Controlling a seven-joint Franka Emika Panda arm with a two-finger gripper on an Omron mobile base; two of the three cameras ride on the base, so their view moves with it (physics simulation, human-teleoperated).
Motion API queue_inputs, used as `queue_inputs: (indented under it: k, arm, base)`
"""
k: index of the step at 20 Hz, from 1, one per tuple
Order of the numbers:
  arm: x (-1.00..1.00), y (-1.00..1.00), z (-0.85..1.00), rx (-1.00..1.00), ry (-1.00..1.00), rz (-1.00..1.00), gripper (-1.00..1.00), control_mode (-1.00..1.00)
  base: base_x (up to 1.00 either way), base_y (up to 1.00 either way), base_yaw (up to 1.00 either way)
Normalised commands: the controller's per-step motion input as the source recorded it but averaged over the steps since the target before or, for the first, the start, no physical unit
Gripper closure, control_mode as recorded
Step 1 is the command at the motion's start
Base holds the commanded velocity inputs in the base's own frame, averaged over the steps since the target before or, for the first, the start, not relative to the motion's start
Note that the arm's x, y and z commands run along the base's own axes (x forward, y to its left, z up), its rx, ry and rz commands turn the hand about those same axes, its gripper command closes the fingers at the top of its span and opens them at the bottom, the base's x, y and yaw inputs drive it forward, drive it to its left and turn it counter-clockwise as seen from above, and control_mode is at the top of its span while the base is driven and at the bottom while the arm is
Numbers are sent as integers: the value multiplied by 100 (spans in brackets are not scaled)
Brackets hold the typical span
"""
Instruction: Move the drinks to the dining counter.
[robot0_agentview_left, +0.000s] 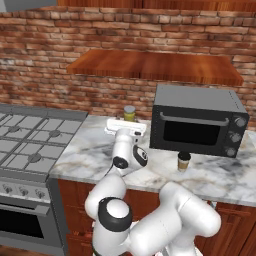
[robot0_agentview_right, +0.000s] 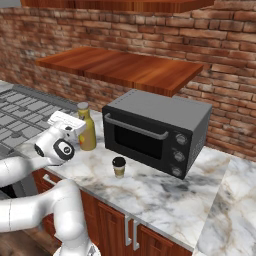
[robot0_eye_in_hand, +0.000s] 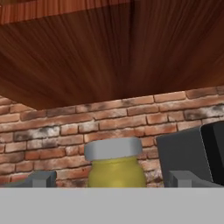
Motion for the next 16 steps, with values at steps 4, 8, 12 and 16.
queue_inputs:
  k: [4,8,12,16]
  arm:
    - [0,-34,9,8,-2,0,-100,-100]
    - [0,-30,2,5,0,0,-100,-100]
    - [4,-2,-1,0,0,0,-100,-100]
    - [0,1,-3,-2,0,2,-100,-100]
  base:
    - [0,0,0]
    - [0,0,0]
    - [0,0,0]
    - [0,0,0]
